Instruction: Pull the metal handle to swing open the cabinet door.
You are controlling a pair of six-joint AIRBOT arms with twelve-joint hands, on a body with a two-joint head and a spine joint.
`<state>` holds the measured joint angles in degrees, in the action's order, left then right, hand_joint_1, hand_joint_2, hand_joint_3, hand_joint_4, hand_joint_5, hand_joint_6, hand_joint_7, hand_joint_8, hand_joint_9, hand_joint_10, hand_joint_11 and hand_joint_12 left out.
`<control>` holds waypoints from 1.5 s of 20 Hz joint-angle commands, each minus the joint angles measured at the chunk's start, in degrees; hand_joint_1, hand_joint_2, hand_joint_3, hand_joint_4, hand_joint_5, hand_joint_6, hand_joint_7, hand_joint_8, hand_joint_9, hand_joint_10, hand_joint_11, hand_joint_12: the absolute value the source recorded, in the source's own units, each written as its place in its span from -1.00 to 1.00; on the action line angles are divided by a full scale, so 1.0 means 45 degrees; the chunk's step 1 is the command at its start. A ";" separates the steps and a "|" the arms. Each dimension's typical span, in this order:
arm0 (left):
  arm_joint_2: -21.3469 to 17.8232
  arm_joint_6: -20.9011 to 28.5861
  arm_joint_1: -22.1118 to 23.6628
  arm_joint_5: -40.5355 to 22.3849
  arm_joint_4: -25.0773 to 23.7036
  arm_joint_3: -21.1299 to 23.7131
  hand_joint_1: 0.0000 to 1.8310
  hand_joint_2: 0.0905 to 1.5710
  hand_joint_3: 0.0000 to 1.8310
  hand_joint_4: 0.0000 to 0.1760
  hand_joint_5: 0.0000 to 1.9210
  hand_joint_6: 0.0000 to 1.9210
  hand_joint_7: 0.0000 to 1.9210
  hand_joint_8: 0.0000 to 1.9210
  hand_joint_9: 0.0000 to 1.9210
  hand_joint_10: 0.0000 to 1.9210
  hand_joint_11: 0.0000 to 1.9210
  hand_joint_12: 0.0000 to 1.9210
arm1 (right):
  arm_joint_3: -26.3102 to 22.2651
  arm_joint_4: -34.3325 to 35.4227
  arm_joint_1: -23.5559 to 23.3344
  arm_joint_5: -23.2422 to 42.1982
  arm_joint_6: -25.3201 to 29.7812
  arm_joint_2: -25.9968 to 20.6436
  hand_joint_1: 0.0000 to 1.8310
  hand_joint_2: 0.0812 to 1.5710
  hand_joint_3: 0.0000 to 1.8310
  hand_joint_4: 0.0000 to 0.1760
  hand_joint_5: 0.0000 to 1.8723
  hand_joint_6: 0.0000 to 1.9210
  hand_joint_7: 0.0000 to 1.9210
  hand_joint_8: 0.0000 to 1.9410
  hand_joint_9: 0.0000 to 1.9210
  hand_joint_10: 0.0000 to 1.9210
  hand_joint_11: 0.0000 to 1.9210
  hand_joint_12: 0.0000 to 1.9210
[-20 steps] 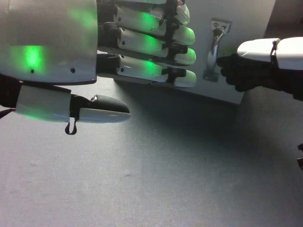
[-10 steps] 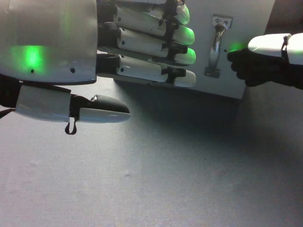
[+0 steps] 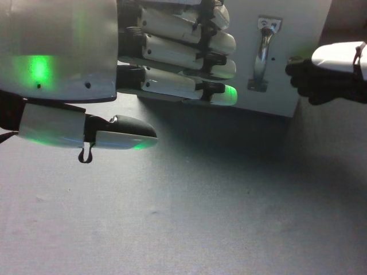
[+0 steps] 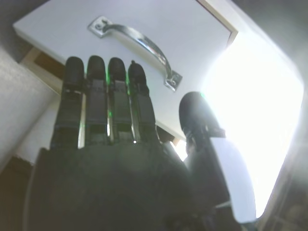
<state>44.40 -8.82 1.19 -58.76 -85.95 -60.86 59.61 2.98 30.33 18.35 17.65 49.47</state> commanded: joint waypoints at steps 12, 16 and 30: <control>-0.0081 -0.0119 0.0105 -0.0322 0.1248 0.0005 -1.00 1.00 -0.94 -1.00 -0.53 -1.00 -0.54 -1.00 -0.57 -1.00 -0.94 -0.17 | -0.0156 -0.2159 0.0169 0.1474 0.1522 -0.1077 -1.00 1.00 -0.93 -1.00 -0.60 -1.00 -0.61 -1.00 -0.65 -1.00 -1.00 -0.08; -0.0081 -0.0119 0.0105 -0.0322 0.1248 0.0005 -1.00 1.00 -0.94 -1.00 -0.54 -1.00 -0.54 -1.00 -0.57 -1.00 -0.94 -0.17 | -0.0067 -0.3044 0.0290 0.1493 0.2433 -0.1483 -1.00 1.00 -0.93 -1.00 -0.60 -1.00 -0.61 -1.00 -0.65 -1.00 -1.00 -0.08; -0.0081 -0.0119 0.0105 -0.0322 0.1248 0.0005 -1.00 1.00 -0.94 -1.00 -0.54 -1.00 -0.54 -1.00 -0.57 -1.00 -0.95 -0.17 | 0.0665 -0.4350 0.0984 0.1492 0.2508 -0.2089 -1.00 1.00 -0.93 -1.00 -0.60 -1.00 -0.61 -1.00 -0.65 -1.00 -1.00 -0.07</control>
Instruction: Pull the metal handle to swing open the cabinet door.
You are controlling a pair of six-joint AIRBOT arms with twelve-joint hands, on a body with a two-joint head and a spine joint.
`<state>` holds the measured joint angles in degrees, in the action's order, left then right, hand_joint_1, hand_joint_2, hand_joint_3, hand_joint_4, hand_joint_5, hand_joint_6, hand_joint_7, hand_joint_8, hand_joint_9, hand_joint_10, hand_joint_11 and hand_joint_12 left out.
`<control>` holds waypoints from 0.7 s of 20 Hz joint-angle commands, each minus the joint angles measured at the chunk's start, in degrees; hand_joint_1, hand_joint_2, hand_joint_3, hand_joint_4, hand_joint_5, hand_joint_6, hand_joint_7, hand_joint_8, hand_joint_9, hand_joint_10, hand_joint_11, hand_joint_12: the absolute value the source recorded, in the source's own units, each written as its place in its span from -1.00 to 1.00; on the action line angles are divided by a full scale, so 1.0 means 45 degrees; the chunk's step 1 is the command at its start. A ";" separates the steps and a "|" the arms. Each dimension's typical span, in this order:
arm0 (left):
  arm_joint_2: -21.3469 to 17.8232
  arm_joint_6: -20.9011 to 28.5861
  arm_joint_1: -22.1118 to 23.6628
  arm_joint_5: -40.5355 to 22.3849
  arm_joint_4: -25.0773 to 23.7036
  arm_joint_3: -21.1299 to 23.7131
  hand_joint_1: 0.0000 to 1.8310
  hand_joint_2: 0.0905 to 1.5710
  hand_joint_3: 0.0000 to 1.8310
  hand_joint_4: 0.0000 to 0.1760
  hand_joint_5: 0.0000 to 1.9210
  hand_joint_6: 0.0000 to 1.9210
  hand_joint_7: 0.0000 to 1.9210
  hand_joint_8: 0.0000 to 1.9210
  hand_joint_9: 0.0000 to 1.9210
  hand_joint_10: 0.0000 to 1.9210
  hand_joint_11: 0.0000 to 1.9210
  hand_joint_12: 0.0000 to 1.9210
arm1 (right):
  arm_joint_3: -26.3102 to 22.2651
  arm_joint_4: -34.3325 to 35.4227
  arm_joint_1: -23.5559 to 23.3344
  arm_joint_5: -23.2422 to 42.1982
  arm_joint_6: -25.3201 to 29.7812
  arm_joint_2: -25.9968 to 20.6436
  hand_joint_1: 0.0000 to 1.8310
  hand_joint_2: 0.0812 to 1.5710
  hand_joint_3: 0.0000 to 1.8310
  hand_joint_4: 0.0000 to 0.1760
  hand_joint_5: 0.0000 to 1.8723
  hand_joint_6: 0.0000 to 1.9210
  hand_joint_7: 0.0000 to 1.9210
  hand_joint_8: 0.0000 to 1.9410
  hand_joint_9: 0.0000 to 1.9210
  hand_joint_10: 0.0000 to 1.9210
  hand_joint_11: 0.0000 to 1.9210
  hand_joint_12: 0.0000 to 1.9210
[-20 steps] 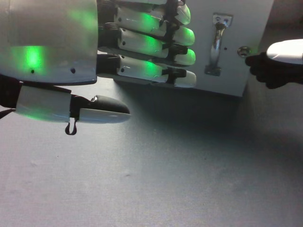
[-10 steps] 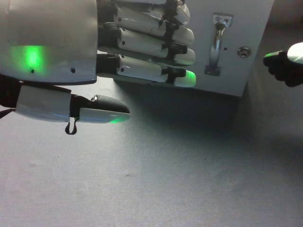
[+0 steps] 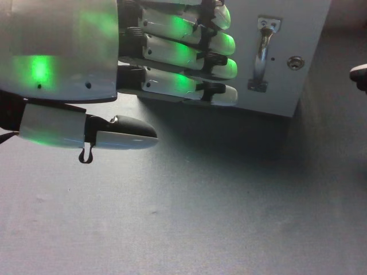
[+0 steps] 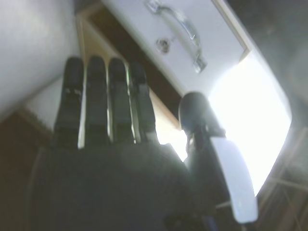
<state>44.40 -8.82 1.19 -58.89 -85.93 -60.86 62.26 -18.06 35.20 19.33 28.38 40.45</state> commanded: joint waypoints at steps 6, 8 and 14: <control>-0.0081 -0.0119 0.0105 -0.0293 0.1244 0.0005 -1.00 1.00 -0.94 -1.00 -0.54 -1.00 -0.54 -1.00 -0.57 -1.00 -0.95 -0.17 | 0.0667 0.0971 -0.0089 0.1282 0.0160 0.0211 -1.00 1.00 -0.92 -1.00 -0.60 -1.00 -0.61 -1.00 -0.65 -1.00 -1.00 -0.09; -0.0081 -0.0119 0.0105 -0.0293 0.1244 0.0005 -1.00 1.00 -0.94 -1.00 -0.53 -1.00 -0.53 -1.00 -0.57 -1.00 -0.94 -0.17 | 0.0848 0.1221 -0.0091 0.1296 0.0160 0.0312 -1.00 1.00 -0.93 -1.00 -0.59 -1.00 -0.61 -1.00 -0.65 -1.00 -1.00 -0.09; -0.0080 -0.0119 0.0105 -0.0293 0.1244 0.0005 -1.00 1.00 -0.95 -1.00 -0.53 -1.00 -0.53 -1.00 -0.57 -1.00 -0.95 -0.18 | 0.1421 0.2345 -0.0094 0.1747 0.0160 0.0826 -1.00 1.00 -0.93 -1.00 -0.59 -1.00 -0.60 -1.00 -0.64 -1.00 -1.00 -0.05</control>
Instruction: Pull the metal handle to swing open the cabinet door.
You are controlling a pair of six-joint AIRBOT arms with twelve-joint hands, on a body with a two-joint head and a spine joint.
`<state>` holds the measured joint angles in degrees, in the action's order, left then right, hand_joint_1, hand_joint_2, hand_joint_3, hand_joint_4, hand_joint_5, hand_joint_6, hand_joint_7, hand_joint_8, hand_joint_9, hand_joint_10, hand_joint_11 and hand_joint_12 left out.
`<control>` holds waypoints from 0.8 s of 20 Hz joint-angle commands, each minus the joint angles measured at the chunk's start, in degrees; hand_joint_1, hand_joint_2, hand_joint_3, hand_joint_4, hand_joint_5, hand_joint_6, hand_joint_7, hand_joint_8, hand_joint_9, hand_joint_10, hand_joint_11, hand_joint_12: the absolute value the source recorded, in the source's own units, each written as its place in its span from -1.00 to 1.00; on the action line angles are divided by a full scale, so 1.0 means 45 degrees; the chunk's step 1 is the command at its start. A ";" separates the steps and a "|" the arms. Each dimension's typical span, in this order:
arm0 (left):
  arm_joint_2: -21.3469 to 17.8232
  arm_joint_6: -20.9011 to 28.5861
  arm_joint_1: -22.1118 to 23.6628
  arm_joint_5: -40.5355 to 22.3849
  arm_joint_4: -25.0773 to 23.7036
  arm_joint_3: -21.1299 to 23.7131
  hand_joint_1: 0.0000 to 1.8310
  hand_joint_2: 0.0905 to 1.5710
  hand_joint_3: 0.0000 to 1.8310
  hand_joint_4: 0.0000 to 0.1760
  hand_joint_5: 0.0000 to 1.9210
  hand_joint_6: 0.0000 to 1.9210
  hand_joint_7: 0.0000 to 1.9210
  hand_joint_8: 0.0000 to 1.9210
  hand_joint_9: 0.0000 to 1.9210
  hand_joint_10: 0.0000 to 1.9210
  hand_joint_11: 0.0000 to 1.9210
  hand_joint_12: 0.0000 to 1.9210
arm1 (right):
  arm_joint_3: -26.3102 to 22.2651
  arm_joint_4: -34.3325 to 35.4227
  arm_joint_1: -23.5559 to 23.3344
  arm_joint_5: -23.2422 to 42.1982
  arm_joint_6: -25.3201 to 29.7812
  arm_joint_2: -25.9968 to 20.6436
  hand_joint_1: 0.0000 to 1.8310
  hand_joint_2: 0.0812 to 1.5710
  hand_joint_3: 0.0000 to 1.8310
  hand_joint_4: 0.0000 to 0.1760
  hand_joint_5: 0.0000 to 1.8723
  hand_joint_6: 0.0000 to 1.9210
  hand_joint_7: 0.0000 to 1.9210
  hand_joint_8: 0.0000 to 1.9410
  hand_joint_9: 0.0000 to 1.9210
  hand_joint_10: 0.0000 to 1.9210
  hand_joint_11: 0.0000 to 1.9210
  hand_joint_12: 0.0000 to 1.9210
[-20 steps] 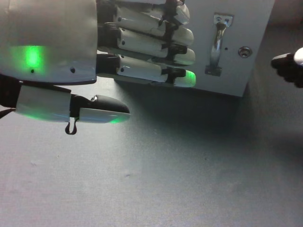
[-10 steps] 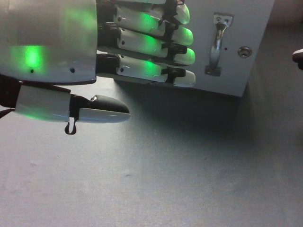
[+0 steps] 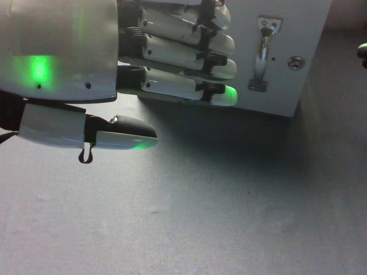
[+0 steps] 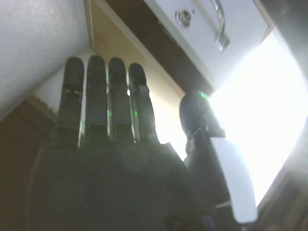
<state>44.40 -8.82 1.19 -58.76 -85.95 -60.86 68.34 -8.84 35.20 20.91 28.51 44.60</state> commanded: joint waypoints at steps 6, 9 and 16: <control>-0.0080 -0.0119 0.0105 -0.0322 0.1248 0.0005 -1.00 1.00 -0.94 -1.00 -0.54 -1.00 -0.54 -1.00 -0.57 -1.00 -0.95 -0.17 | 0.0441 0.1289 -0.0093 0.1736 0.0131 0.0554 -0.99 1.00 -0.93 -1.00 -0.59 -1.00 -0.60 -1.00 -0.64 -1.00 -1.00 -0.04; -0.0080 -0.0119 0.0105 -0.0322 0.1248 0.0005 -1.00 1.00 -0.93 -1.00 -0.54 -1.00 -0.54 -1.00 -0.57 -1.00 -0.94 -0.16 | 0.0576 0.1774 -0.0093 0.1811 0.0131 0.0924 -1.00 1.00 -0.92 -1.00 -0.60 -1.00 -0.60 -1.00 -0.64 -1.00 -1.00 -0.04; -0.0080 -0.0119 0.0105 -0.0322 0.1248 0.0005 -1.00 1.00 -0.95 -1.00 -0.54 -1.00 -0.53 -1.00 -0.57 -1.00 -0.95 -0.16 | 0.0783 0.2422 -0.0093 0.1811 0.0131 0.1467 -0.99 1.00 -0.92 -1.00 -0.59 -1.00 -0.60 -1.00 -0.63 -1.00 -1.00 -0.03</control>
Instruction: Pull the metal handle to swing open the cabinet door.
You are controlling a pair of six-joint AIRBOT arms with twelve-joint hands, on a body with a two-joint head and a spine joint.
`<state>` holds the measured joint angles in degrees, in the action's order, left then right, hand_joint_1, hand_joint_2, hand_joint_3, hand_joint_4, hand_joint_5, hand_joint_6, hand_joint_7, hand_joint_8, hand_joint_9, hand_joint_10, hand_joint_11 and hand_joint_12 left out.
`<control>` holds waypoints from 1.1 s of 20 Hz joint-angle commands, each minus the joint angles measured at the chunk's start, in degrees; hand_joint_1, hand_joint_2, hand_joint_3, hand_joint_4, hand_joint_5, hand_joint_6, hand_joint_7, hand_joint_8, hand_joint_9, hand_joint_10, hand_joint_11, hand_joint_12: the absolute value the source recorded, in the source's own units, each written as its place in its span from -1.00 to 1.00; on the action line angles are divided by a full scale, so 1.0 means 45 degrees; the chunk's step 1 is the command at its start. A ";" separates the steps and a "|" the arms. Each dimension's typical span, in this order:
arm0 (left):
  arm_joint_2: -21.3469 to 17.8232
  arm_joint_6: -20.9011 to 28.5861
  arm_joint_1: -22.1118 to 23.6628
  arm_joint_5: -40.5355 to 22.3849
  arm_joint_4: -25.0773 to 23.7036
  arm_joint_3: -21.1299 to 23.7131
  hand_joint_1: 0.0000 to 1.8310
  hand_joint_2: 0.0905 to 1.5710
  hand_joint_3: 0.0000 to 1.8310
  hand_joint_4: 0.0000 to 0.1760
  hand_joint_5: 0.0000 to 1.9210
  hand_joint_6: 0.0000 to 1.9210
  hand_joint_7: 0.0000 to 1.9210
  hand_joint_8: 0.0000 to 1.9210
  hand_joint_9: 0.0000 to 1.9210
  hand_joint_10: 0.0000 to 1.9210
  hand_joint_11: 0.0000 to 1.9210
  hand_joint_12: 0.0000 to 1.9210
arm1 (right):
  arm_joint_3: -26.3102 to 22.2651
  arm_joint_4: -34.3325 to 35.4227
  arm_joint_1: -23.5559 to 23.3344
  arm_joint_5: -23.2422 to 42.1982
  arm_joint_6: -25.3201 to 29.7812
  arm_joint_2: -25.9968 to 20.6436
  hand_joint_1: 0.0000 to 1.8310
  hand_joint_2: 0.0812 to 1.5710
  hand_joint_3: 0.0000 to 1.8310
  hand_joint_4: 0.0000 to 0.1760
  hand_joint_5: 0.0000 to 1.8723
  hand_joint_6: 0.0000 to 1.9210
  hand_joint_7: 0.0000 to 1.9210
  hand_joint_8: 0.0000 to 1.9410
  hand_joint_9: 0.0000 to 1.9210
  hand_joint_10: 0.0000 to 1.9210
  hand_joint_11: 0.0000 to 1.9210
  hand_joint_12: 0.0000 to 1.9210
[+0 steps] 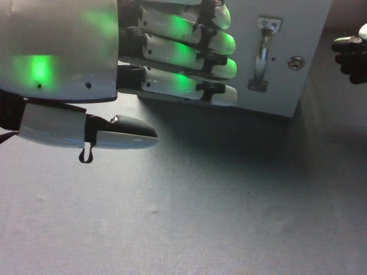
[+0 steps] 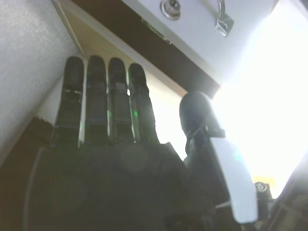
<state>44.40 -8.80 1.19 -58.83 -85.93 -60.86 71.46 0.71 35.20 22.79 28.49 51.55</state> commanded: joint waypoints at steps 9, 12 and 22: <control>-0.0080 -0.0124 0.0105 -0.0308 0.1244 0.0005 -1.00 1.00 -0.95 -1.00 -0.53 -1.00 -0.53 -1.00 -0.57 -1.00 -0.95 -0.17 | 0.0192 0.0668 -0.0067 0.1387 0.0136 0.0461 -1.00 1.00 -0.92 -1.00 -0.59 -1.00 -0.61 -1.00 -0.64 -1.00 -1.00 -0.06; -0.0080 -0.0124 0.0105 -0.0308 0.1244 0.0005 -1.00 1.00 -0.95 -1.00 -0.53 -1.00 -0.53 -1.00 -0.57 -1.00 -0.95 -0.17 | 0.0264 0.0801 -0.0051 0.1351 0.0137 0.0650 -1.00 1.00 -0.92 -1.00 -0.59 -1.00 -0.61 -1.00 -0.64 -1.00 -1.00 -0.06; -0.0080 -0.0124 0.0105 -0.0308 0.1244 0.0005 -1.00 1.00 -0.95 -1.00 -0.54 -1.00 -0.54 -1.00 -0.56 -1.00 -0.94 -0.18 | 0.0154 0.0789 -0.0026 0.1319 0.0137 0.1025 -0.97 1.00 -0.92 -1.00 -0.60 -1.00 -0.60 -1.00 -0.63 -1.00 -1.00 -0.05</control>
<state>44.40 -8.82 1.19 -58.78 -85.95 -60.86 72.14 3.42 35.31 22.41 28.51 56.51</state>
